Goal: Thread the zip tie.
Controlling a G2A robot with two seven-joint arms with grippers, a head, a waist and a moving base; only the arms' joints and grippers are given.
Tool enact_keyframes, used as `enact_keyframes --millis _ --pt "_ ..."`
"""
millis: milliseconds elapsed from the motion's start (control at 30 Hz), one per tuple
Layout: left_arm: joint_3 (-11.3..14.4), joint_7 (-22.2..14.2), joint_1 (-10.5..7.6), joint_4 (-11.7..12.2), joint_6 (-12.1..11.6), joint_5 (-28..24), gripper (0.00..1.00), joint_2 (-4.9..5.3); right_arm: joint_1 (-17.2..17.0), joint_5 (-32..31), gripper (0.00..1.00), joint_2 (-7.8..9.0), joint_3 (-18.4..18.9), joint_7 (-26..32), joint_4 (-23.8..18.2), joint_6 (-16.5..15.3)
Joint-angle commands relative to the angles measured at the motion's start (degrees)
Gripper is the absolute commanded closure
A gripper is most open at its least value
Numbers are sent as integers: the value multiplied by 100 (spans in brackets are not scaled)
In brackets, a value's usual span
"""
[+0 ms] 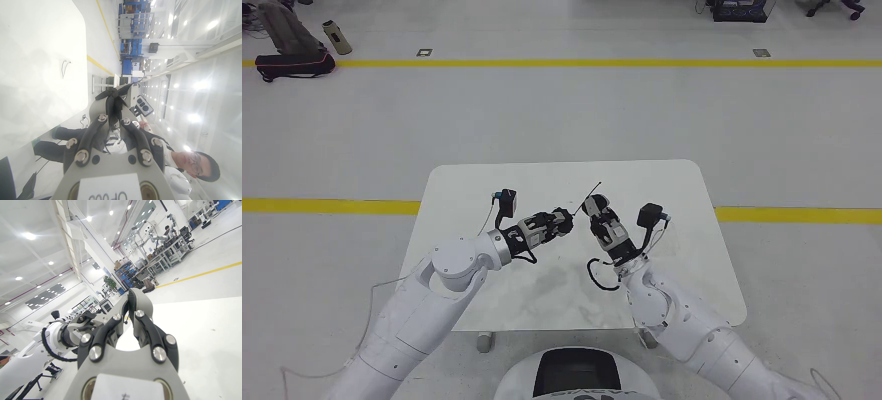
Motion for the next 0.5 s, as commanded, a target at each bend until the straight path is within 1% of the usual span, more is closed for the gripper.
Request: enact_keyframes --millis 0,300,467 --pt "0 0 0 0 0 0 100 0 7 -16 100 -5 -1 -1 24 0" --pt "0 0 0 0 0 0 100 0 14 -64 100 -27 -3 -18 72 0" --pt "0 0 0 0 0 0 100 0 7 -66 100 -33 -21 -16 27 0"
